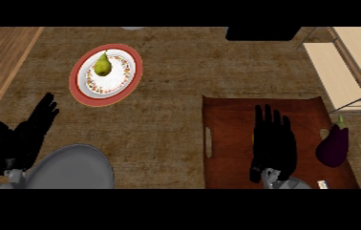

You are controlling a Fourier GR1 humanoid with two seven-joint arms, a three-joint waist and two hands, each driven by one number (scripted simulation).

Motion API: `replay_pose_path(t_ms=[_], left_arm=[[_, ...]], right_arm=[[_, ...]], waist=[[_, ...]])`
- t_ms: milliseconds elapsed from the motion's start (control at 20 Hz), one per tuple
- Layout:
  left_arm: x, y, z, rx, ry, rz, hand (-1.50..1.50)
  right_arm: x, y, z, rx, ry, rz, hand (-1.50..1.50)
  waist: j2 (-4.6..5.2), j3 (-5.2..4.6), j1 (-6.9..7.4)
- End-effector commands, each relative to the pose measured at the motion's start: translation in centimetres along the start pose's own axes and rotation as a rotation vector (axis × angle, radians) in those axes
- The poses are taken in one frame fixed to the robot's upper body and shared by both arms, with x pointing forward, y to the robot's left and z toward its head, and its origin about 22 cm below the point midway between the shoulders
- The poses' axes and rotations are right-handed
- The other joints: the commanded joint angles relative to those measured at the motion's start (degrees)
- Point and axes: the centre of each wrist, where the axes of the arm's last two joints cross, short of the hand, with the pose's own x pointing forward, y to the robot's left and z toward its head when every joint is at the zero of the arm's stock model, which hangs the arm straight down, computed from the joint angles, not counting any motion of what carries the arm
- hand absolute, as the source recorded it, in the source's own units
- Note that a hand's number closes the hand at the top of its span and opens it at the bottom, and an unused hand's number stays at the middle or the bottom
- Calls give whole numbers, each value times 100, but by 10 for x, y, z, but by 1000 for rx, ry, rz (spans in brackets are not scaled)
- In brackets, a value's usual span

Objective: Pick the lemon from the tray and place it in the tiered shelf

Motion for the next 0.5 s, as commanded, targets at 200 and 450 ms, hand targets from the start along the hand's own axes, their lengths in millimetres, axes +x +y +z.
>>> replay_pose_path(t_ms=[200,450], left_arm=[[-8,2,-11,-11,2,7,0],[0,12,1,-14,7,-2,0]], right_arm=[[-25,12,-22,26,99,47,-150],[-36,23,-37,8,67,24,-150]], waist=[[1,2,-21],[-1,4,2]])
